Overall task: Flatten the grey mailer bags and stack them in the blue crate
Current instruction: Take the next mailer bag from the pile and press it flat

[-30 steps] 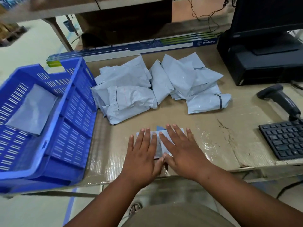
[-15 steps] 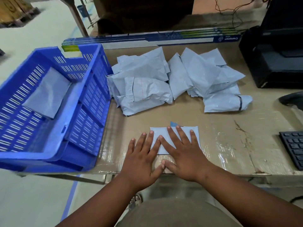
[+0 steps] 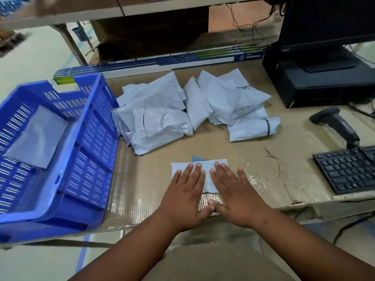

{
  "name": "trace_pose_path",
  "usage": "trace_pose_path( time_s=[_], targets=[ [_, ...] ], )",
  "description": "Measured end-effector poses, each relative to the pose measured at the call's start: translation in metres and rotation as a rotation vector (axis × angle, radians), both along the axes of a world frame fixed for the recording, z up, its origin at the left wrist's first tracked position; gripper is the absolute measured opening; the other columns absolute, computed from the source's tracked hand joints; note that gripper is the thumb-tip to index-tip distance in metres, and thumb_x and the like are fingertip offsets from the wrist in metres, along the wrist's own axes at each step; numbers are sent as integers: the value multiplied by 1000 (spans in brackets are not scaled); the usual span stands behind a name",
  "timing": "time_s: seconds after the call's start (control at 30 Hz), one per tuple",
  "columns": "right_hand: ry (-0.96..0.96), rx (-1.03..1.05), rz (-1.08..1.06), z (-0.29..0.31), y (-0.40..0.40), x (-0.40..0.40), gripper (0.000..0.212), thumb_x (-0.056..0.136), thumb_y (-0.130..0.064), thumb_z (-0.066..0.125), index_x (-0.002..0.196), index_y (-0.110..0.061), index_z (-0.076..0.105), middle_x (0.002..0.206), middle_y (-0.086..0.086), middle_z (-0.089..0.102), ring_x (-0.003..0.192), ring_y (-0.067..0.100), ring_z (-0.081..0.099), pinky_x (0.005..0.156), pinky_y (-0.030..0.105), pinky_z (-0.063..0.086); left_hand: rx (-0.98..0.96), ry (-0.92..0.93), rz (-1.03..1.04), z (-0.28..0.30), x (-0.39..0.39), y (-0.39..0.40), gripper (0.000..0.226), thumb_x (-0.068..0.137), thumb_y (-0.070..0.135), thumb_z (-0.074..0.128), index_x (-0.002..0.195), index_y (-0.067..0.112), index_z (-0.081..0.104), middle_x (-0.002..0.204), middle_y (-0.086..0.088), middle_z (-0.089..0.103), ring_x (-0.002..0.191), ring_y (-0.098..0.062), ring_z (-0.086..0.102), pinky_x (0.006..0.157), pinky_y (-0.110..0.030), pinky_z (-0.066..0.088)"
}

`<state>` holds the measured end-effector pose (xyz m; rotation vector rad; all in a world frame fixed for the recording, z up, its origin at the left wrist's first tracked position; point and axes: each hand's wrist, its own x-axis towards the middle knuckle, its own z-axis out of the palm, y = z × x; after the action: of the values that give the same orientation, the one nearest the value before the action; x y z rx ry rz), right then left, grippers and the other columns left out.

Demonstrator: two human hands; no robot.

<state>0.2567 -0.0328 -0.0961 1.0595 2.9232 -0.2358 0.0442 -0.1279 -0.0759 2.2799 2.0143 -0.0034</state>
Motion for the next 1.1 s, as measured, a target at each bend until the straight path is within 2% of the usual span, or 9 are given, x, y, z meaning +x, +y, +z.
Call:
trace_pose_path(
  time_s=[0.17,0.3,0.4,0.5,0.6,0.73,0.87,1.0,1.1],
  targets=[
    [6,-30,-19,1,1,-2,88,100,-71,28,170,-23,5,177,0,-11,163,18,-10,130,60,1,41,-22,-18,-5,-4,-3,92,102,75,29,170,15,12,178,-6,-2,164,-23,-9,131,-53,13],
    [91,-4,-26,15,7,-4,82,101,-69,33,167,-20,28,177,4,14,163,21,12,130,58,4,132,-119,-19,-3,-16,4,83,106,62,38,167,7,25,176,-12,13,164,-23,3,131,-52,17],
    [116,31,26,30,14,-24,77,103,-60,33,165,-15,31,174,8,24,162,24,19,130,56,10,168,-51,-64,8,-24,17,75,105,47,42,166,4,26,175,-15,15,164,-26,5,133,-47,11],
    [52,-34,38,24,16,-49,77,102,-52,25,167,-11,19,175,10,17,163,25,10,131,52,12,100,-45,-31,3,-25,30,72,103,39,36,164,2,30,173,-18,20,163,-31,14,133,-44,9],
    [16,-62,35,7,16,-53,77,104,-54,22,169,-13,13,177,8,10,164,23,3,130,52,14,77,-43,-19,-15,-32,27,70,106,42,37,164,4,31,173,-16,25,162,-29,19,130,-52,21],
    [-35,-57,2,6,24,-30,85,103,-72,16,170,-22,1,178,1,-7,163,19,-10,131,51,1,84,-47,19,-21,-53,12,74,110,57,27,168,11,22,176,-8,18,162,-23,14,130,-52,18],
    [-128,-39,-97,8,38,5,92,96,-78,-4,168,-22,-12,175,-2,-21,160,15,-22,130,49,-9,12,-22,128,-22,-77,-2,82,106,66,17,170,18,0,178,1,-2,163,-14,-6,131,-52,6],
    [-130,-71,-159,26,43,16,79,107,-65,11,169,-19,-9,176,-2,-18,160,13,-21,130,46,-10,-2,-41,161,-17,-92,-13,82,106,67,13,170,18,2,178,-1,-5,163,-15,-10,132,-50,2],
    [-35,-51,-108,38,42,-8,75,111,-57,22,169,-18,-3,177,-1,-13,162,15,-16,131,42,-10,72,-79,107,-7,-79,1,75,108,57,21,169,14,15,177,-5,5,164,-19,2,133,-47,7]
  ],
)
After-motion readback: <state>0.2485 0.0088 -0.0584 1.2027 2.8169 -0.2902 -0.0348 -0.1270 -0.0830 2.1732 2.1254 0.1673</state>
